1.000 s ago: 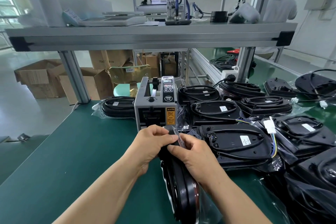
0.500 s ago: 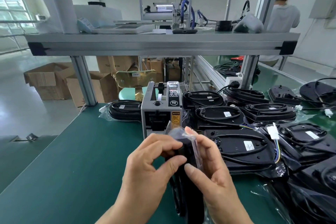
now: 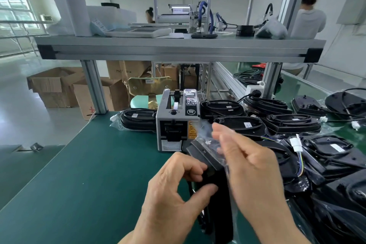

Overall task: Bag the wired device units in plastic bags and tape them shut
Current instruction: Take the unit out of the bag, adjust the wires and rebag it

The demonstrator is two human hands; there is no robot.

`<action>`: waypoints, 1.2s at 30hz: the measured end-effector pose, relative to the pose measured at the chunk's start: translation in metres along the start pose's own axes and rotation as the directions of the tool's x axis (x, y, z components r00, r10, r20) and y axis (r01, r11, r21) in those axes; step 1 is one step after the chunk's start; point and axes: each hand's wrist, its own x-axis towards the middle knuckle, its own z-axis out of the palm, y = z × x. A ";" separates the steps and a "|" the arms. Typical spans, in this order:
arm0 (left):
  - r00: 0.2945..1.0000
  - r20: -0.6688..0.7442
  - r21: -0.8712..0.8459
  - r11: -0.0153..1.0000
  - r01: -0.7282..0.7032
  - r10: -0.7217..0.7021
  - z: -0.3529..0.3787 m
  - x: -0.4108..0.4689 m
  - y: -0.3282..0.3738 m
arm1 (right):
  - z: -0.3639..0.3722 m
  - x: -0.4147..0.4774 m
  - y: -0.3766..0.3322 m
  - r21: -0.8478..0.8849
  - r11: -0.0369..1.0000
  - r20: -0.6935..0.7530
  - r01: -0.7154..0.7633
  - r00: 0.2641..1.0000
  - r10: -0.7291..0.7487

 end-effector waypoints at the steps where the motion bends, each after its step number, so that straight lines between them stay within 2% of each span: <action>1: 1.000 0.012 0.014 1.000 -0.018 0.018 0.000 -0.001 0.000 | -0.002 -0.003 0.002 0.124 0.991 -0.038 -0.054 0.998 0.059; 3: 0.999 0.029 0.019 0.999 -0.046 0.045 0.001 -0.002 0.000 | -0.002 -0.011 0.005 0.209 0.974 -0.029 -0.085 0.995 0.093; 6: 0.998 0.030 0.005 0.998 -0.059 0.059 0.003 -0.003 -0.002 | -0.003 -0.016 0.012 0.228 0.950 0.102 -0.213 0.976 0.194; 8: 0.998 0.028 0.007 0.999 -0.053 0.052 0.004 -0.002 -0.004 | -0.004 -0.016 0.018 0.135 0.957 0.167 -0.255 0.958 0.232; 11: 0.999 0.020 -0.015 0.999 -0.033 0.033 0.005 0.001 -0.007 | 0.001 -0.016 0.016 -0.103 0.982 0.184 -0.157 0.968 0.174; 13: 0.999 0.030 -0.047 0.999 -0.020 0.021 0.006 0.002 -0.009 | 0.005 -0.013 0.013 -0.157 0.982 0.162 -0.102 0.978 0.128; 15: 0.999 0.017 -0.138 0.989 0.045 -0.043 0.004 0.004 -0.011 | 0.006 -0.006 0.012 -0.111 0.988 0.114 -0.106 0.986 0.118; 17: 0.966 -0.113 -0.151 0.965 0.213 -0.231 -0.002 0.016 -0.020 | 0.004 -0.001 0.015 0.024 0.988 0.047 -0.154 0.987 0.153; 18: 0.908 -0.204 -0.154 0.928 0.340 -0.367 -0.005 0.025 -0.030 | 0.004 -0.001 0.015 0.094 0.976 0.030 -0.195 0.981 0.193; 19: 0.816 -0.257 -0.204 0.854 0.478 -0.518 -0.007 0.036 -0.044 | 0.005 -0.001 0.016 0.150 0.963 0.022 -0.225 0.974 0.224; 20: 0.706 -0.241 -0.300 0.743 0.598 -0.666 -0.008 0.048 -0.060 | 0.008 -0.003 0.018 0.178 0.953 0.012 -0.244 0.969 0.246; 21: 0.595 -0.176 -0.395 0.610 0.687 -0.784 -0.008 0.060 -0.078 | 0.011 -0.005 0.020 0.188 0.949 0.001 -0.252 0.967 0.256; 23: 0.404 -0.028 -0.488 0.366 0.793 -0.914 -0.002 0.079 -0.106 | 0.016 -0.008 0.025 0.224 0.943 -0.022 -0.247 0.966 0.258; 25: 0.279 0.069 -0.511 0.206 0.834 -0.958 0.009 0.091 -0.126 | 0.015 -0.008 0.030 0.275 0.933 -0.013 -0.233 0.969 0.245; 27: 0.206 0.122 -0.517 0.115 0.848 -0.971 0.019 0.099 -0.136 | 0.010 -0.004 0.033 0.329 0.909 0.046 -0.256 0.966 0.255; 29: 0.166 0.142 -0.545 0.063 0.836 -0.976 0.026 0.106 -0.141 | 0.004 0.001 0.034 0.356 0.877 0.099 -0.323 0.946 0.308; 34: 0.112 0.100 -0.672 0.016 0.740 -0.989 0.037 0.114 -0.145 | -0.003 -0.002 0.036 0.361 0.847 0.160 -0.391 0.920 0.357; 36: 0.088 0.057 -0.715 0.021 0.699 -0.994 0.041 0.116 -0.146 | -0.003 -0.008 0.034 0.331 0.871 0.159 -0.362 0.932 0.327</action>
